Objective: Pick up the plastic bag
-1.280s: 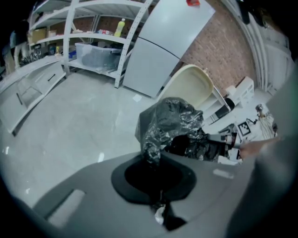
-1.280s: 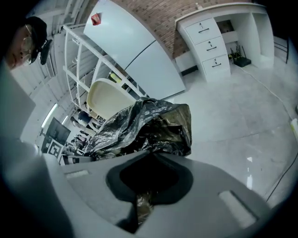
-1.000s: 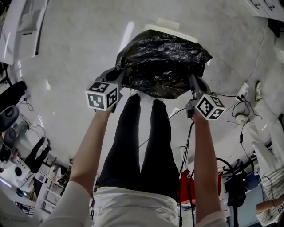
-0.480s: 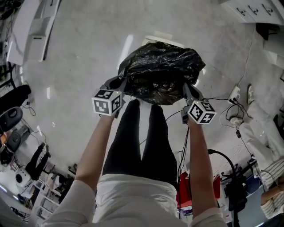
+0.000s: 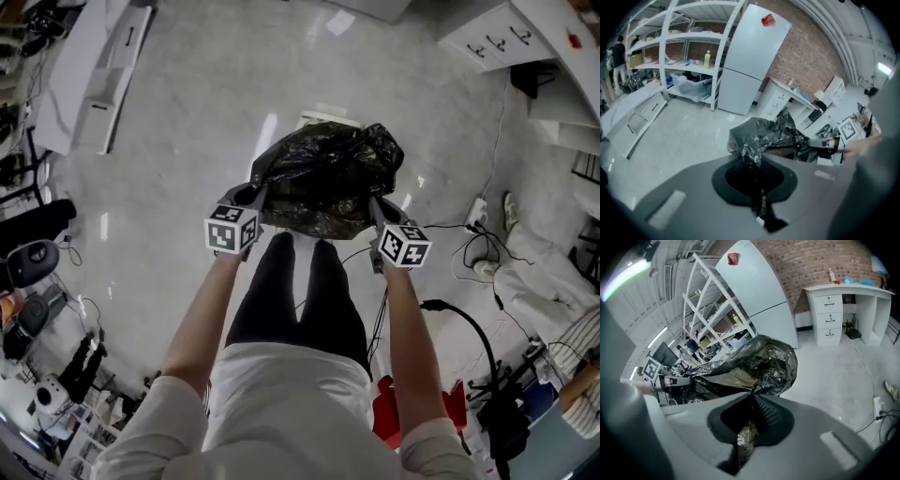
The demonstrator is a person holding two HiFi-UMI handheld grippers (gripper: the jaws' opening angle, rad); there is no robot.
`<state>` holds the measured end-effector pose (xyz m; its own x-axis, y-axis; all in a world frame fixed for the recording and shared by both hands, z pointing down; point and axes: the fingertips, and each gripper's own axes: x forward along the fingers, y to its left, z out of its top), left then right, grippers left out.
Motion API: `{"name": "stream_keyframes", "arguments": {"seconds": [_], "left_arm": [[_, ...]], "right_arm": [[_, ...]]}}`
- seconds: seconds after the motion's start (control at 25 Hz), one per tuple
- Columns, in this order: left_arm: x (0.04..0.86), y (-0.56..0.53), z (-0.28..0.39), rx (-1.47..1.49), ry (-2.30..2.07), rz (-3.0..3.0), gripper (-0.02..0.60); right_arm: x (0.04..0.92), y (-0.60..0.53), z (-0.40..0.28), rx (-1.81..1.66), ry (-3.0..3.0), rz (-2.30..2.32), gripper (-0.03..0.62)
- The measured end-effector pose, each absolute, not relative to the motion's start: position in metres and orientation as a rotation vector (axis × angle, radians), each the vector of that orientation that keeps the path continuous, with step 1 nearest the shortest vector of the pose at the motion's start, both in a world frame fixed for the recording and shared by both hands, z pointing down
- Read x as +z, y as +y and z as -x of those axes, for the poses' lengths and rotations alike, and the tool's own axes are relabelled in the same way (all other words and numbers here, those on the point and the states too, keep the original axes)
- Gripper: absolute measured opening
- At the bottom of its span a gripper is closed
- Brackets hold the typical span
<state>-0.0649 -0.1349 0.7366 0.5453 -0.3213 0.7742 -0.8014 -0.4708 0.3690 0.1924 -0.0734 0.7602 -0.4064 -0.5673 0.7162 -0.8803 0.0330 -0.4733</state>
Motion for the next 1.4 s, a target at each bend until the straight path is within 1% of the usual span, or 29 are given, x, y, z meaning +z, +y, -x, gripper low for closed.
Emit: {"name": "stream_keyframes", "arguments": {"seconds": [0.28, 0.52, 1.08, 1.4], "left_arm": [[0.677, -0.153, 0.053, 0.869, -0.884, -2.087, 0.006], [0.629, -0.150, 0.053, 0.852, -0.883, -2.134, 0.006], [0.506, -0.121, 0.063, 0.854, -0.827, -2.292, 0.006], [0.456, -0.098, 0.075, 0.798, -0.873, -2.333, 0.006]], "right_arm": [[0.704, -0.082, -0.213, 1.312, -1.979, -1.491, 0.006], [0.654, -0.077, -0.216, 1.254, -2.008, -1.515, 0.006], [0.538, -0.053, -0.191, 1.096, -2.142, -1.461, 0.006], [0.496, -0.035, -0.185, 1.037, -2.208, -1.465, 0.006]]}}
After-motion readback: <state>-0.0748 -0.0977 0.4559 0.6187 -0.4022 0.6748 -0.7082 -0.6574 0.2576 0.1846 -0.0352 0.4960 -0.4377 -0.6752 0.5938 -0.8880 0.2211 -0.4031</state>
